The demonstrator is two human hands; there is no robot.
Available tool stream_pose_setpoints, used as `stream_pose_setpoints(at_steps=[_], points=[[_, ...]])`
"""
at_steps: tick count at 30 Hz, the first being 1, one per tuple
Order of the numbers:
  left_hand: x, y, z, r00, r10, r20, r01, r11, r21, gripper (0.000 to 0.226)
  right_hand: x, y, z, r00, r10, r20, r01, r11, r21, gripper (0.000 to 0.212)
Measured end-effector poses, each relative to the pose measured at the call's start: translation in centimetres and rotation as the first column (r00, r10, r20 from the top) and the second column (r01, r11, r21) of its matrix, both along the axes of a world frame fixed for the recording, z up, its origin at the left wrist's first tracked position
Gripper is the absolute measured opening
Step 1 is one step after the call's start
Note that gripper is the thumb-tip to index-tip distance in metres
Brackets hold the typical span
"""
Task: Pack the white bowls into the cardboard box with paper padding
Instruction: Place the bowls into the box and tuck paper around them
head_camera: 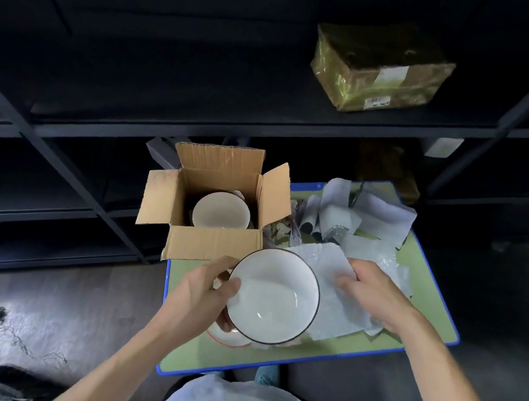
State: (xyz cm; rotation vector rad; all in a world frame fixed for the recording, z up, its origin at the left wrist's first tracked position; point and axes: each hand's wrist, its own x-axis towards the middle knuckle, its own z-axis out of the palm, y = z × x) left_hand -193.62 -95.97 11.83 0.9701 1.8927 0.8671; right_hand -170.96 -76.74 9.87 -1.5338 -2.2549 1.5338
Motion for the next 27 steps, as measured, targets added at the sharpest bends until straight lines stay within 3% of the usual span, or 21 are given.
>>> stream_pose_setpoints(at_steps=[4,7,10,18,23,27], points=[[0.9,1.5,1.2,0.995,0.035,0.09,-0.035,0.999,0.007,0.02,-0.4,-1.1,0.2,0.984,0.01,-0.18,-0.042,0.984,-0.174,0.011],[1.4,2.4,2.0,0.986,0.073,0.15,-0.076,0.997,0.014,0.021,-0.6,-1.3,0.0,0.944,-0.062,-0.325,-0.035,0.958,-0.285,0.05],[1.6,2.7,2.5,0.981,0.1,0.168,-0.104,0.994,0.017,0.022,-1.1,-1.4,0.1,0.912,-0.094,-0.399,-0.058,0.934,-0.354,0.039],[1.9,2.1,3.5,0.976,0.132,0.172,-0.136,0.991,0.013,0.02,-1.1,-2.4,2.6,0.878,-0.25,-0.409,-0.038,0.814,-0.58,0.062],[1.7,2.0,4.0,0.987,0.069,0.145,-0.077,0.996,0.047,0.016,-0.7,-2.4,4.0,0.894,-0.204,-0.399,-0.058,0.83,-0.554,0.05],[0.6,1.9,4.2,0.993,0.1,-0.069,-0.099,0.995,0.028,0.05,-0.9,-2.2,5.5,0.886,-0.258,-0.384,0.013,0.843,-0.537,0.068]])
